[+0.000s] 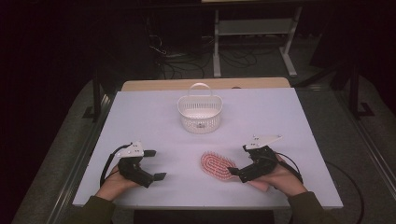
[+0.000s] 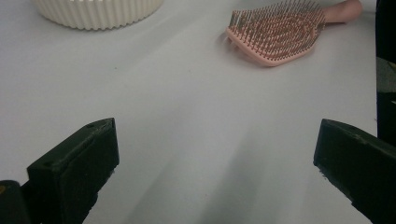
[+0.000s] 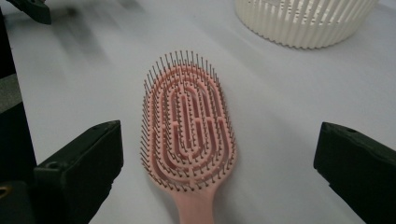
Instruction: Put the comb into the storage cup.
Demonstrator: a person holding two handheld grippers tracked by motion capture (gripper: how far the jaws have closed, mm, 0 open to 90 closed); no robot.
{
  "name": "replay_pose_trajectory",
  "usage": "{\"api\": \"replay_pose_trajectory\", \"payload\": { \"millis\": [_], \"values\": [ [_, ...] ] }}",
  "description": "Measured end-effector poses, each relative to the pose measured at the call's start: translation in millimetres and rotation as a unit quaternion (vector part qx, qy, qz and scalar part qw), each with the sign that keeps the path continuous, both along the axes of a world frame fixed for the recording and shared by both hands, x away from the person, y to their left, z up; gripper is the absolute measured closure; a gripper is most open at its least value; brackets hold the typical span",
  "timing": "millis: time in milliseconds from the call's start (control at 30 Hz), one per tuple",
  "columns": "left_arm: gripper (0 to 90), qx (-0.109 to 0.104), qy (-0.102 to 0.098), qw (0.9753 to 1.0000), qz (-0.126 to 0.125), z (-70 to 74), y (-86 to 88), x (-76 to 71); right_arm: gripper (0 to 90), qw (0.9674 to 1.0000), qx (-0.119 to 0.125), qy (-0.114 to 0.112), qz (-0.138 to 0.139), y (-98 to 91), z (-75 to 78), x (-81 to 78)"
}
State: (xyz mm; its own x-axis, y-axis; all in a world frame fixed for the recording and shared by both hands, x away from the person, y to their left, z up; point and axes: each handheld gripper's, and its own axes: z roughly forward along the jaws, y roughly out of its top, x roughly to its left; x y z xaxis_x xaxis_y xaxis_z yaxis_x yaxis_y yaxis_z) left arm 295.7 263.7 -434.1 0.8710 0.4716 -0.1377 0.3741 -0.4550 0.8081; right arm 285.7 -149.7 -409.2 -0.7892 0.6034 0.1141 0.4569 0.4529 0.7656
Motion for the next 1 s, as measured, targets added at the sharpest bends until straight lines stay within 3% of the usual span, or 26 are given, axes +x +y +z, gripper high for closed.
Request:
{"api": "replay_pose_trajectory", "payload": {
  "millis": [433, 700, 1000],
  "values": [
    [0.1, 0.002, 0.000, 1.0000, -0.002, -0.2, -0.5, -0.1, 4.5, 0.9997, -0.013, 0.010, 0.017, 9.2, -4.1, -0.2],
    [0.1, 0.001, 0.000, 1.0000, -0.001, -0.1, 0.0, -0.1, 13.3, 0.9986, -0.032, 0.024, 0.032, 8.7, -5.5, -0.3],
    [0.1, 0.001, 0.000, 1.0000, -0.001, -0.1, 0.1, -0.2, 15.8, 0.9967, -0.062, 0.034, 0.040, 8.8, -8.8, -0.7]
  ]
}}
